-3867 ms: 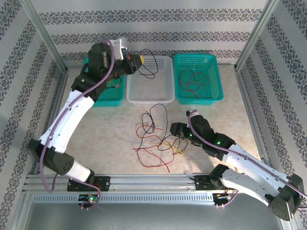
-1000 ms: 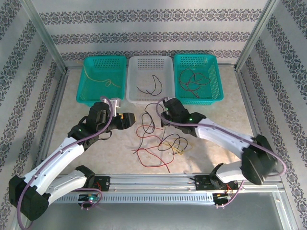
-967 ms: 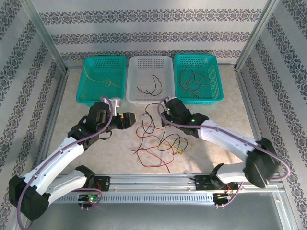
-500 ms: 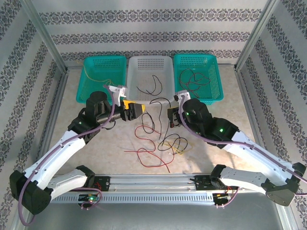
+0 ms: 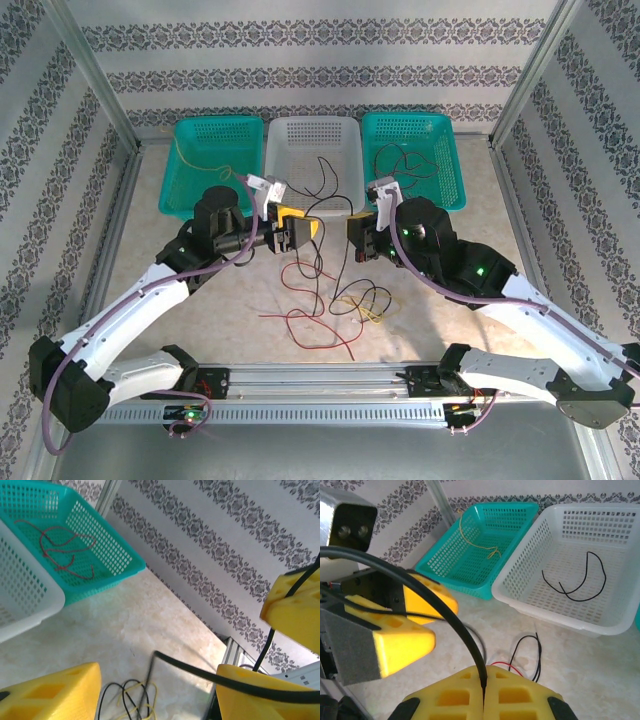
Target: Untangle the cables
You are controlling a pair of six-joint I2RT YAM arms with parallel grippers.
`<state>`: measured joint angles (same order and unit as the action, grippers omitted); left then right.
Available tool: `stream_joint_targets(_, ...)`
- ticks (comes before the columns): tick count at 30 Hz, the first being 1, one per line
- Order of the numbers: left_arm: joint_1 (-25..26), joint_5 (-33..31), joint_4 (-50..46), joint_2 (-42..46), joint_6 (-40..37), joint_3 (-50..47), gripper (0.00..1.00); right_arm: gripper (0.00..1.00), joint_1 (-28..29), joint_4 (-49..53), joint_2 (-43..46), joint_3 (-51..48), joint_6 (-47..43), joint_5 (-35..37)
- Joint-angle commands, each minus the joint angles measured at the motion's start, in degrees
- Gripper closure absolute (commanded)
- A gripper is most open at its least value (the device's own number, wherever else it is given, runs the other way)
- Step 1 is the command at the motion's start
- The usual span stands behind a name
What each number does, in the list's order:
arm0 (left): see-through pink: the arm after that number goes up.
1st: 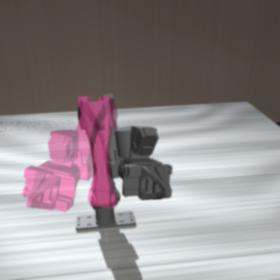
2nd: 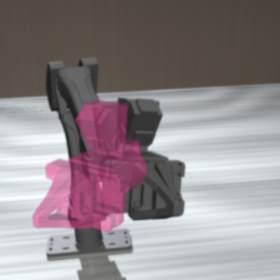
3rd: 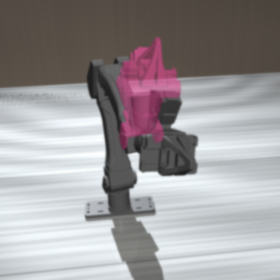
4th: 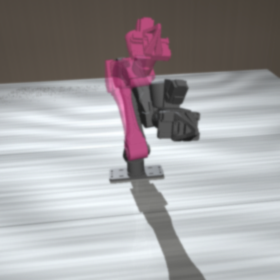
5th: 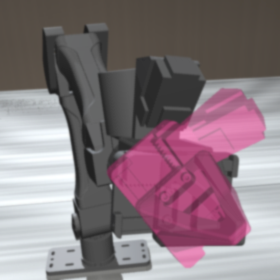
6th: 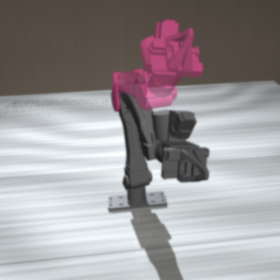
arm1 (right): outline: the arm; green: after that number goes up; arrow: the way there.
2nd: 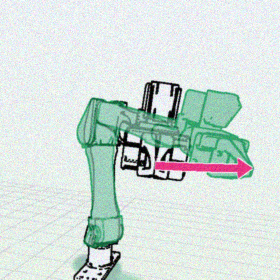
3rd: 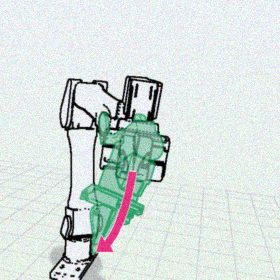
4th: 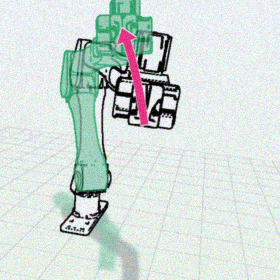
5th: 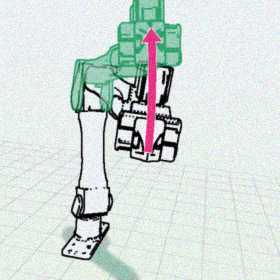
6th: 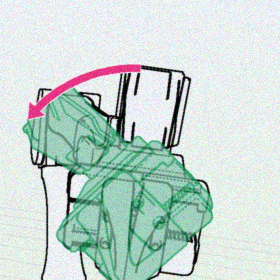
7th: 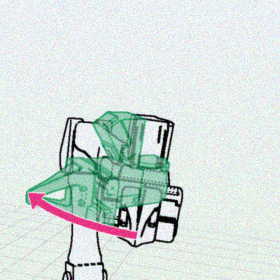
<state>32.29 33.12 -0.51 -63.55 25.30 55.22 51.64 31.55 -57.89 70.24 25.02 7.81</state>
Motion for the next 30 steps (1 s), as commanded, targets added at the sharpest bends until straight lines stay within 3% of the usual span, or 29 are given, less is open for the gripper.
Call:
stream_joint_targets(1,0.84,-0.66,6.11,1.66,-2.21,0.83,0.45,1.0,0.57,0.1,0.28,1.67,-1.28,-1.64)
stream_joint_targets(11,0.93,0.06,7.63,1.7,-2.54,-0.45,0.83,1.0,0.66,-0.08,0.32,1.77,-1.64,-1.42)
stream_joint_targets(14,0.93,0.09,6.57,2.43,-3.24,-1.12,0.99,1.0,0.66,0.24,0.5,1.82,-2.08,0.13)
stream_joint_targets(22,0.95,0.34,5.03,6.44,-3.6,-4.77,1.0,1.0,0.66,1.67,0.25,3.24,-2.62,1.68)
stream_joint_targets(23,0.95,-0.53,4.47,6.98,-3.66,-4.78,0.89,1.0,0.66,1.57,0.17,3.32,-2.5,1.53)
stream_joint_targets(25,0.95,-2.09,3.76,7.62,-4.35,-4.55,0.48,1.0,0.66,1.26,-0.06,3.43,-2.18,0.92)
stream_joint_targets(26,0.97,-2.7,3.49,7.69,-4.91,-4.06,0.35,1.0,0.66,1.08,-0.17,3.57,-2.01,0.44)
stream_joint_targets(28,0.93,-3.86,2.94,7.27,-6.1,-2.85,0.24,1.0,0.66,0.59,-0.13,3.77,-1.76,-0.84)
stream_joint_targets(30,0.93,-4.44,1.75,6.19,-7.76,-0.75,0.22,1.0,0.65,0.03,-0.11,3.92,-1.64,-2.34)
